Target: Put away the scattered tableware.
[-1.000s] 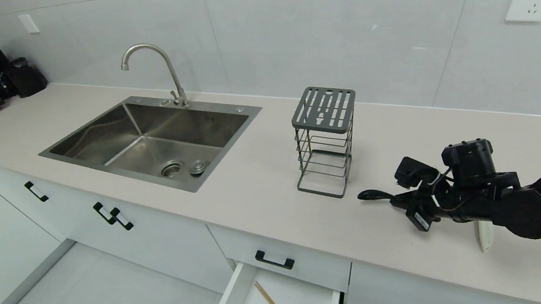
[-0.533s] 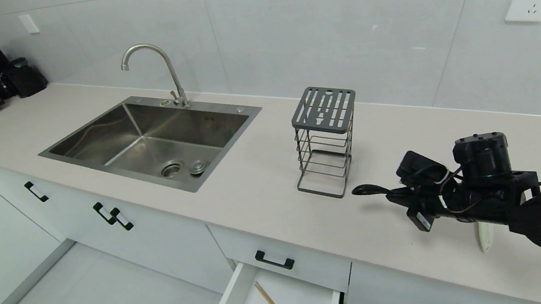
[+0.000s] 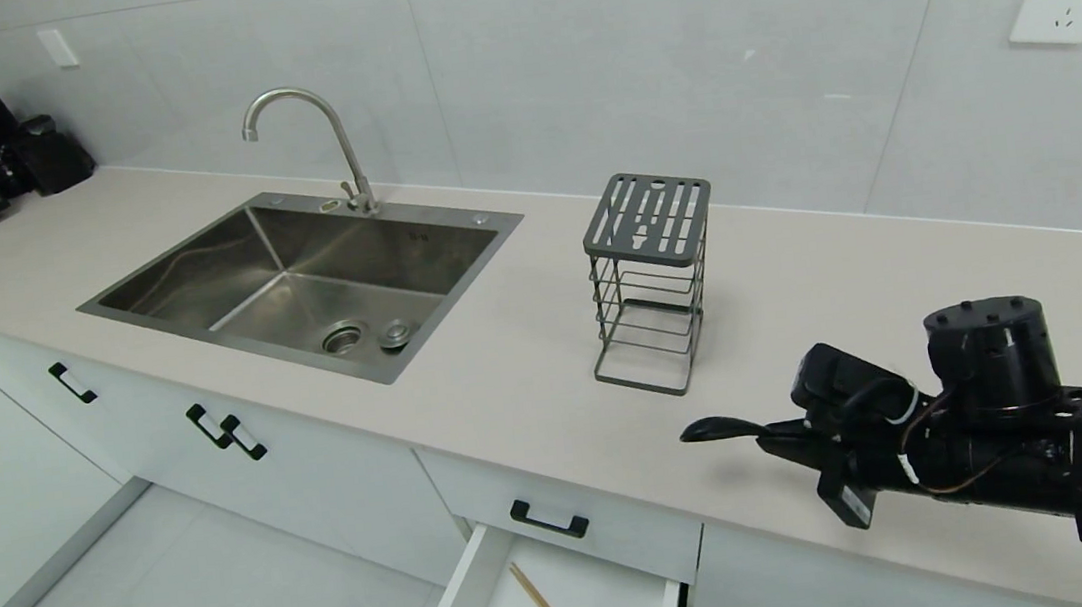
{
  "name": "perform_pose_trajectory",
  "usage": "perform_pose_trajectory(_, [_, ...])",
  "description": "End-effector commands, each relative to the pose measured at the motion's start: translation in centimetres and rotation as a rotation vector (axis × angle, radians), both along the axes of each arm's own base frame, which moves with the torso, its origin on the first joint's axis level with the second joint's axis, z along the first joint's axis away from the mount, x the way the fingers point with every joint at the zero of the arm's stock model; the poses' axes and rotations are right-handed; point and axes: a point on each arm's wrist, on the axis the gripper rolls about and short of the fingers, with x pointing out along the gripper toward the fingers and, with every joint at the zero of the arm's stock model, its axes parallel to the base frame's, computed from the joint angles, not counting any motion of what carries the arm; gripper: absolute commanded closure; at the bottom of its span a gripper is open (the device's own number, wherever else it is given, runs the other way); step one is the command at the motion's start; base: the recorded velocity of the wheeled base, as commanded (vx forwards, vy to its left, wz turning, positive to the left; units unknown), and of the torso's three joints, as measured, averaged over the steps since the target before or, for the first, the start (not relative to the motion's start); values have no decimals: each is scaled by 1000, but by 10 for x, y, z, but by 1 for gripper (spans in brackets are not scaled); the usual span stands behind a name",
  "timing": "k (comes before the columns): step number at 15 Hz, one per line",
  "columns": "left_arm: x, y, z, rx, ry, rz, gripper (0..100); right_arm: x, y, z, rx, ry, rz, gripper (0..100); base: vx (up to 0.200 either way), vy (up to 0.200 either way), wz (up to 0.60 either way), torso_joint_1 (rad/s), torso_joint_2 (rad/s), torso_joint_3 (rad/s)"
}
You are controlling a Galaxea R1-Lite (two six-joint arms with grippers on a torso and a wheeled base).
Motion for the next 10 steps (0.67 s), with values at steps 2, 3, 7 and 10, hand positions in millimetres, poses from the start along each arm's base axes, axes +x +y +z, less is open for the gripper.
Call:
perform_pose_trajectory(2, [0,0,0,-2,0,0,0,-10,10,4,10,-16,43,100,0,0,0,0,0,0])
perform_pose_trajectory(3, [0,0,0,-1,0,0,0,-12,12,4,10,-14,54,100,0,0,0,0,0,0])
perform_pose_trajectory(7, [0,0,0,-1,0,0,0,-20,22,7,18,-27,96,100,0,0,0,0,0,0])
perform_pose_trajectory(10, [0,0,0,-1,0,0,0,-28,32,9,20,-33,140,100,0,0,0,0,0,0])
